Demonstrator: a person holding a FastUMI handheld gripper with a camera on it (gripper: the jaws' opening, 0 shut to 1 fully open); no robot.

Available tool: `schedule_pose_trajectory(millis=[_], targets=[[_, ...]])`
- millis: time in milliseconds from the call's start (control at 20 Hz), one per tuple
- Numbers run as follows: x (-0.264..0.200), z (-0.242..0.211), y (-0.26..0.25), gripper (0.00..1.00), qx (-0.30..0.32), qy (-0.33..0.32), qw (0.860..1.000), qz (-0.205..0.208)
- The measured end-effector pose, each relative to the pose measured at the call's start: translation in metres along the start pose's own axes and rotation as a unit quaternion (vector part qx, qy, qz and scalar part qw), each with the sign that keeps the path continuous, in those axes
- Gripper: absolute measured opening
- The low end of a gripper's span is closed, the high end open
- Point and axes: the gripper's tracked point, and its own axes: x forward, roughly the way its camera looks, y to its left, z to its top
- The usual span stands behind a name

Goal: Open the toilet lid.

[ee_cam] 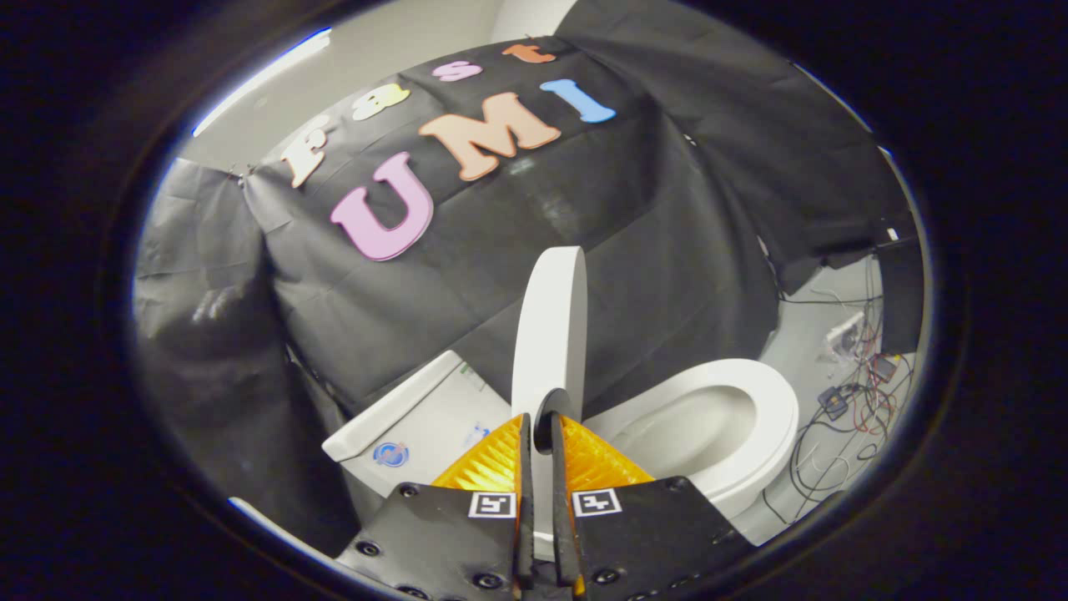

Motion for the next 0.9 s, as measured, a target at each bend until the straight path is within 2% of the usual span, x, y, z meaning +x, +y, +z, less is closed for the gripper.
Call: schedule_pose_trajectory(millis=[200, 450, 900], targets=[[0.014, -0.006, 0.056, 0.11, -0.058, 0.021, 0.997, 0.046], [0.029, -0.023, 0.111, 0.16, -0.089, 0.039, 0.990, 0.100], [0.045, -0.054, 0.157, 0.17, -0.096, 0.055, 0.985, 0.136]])
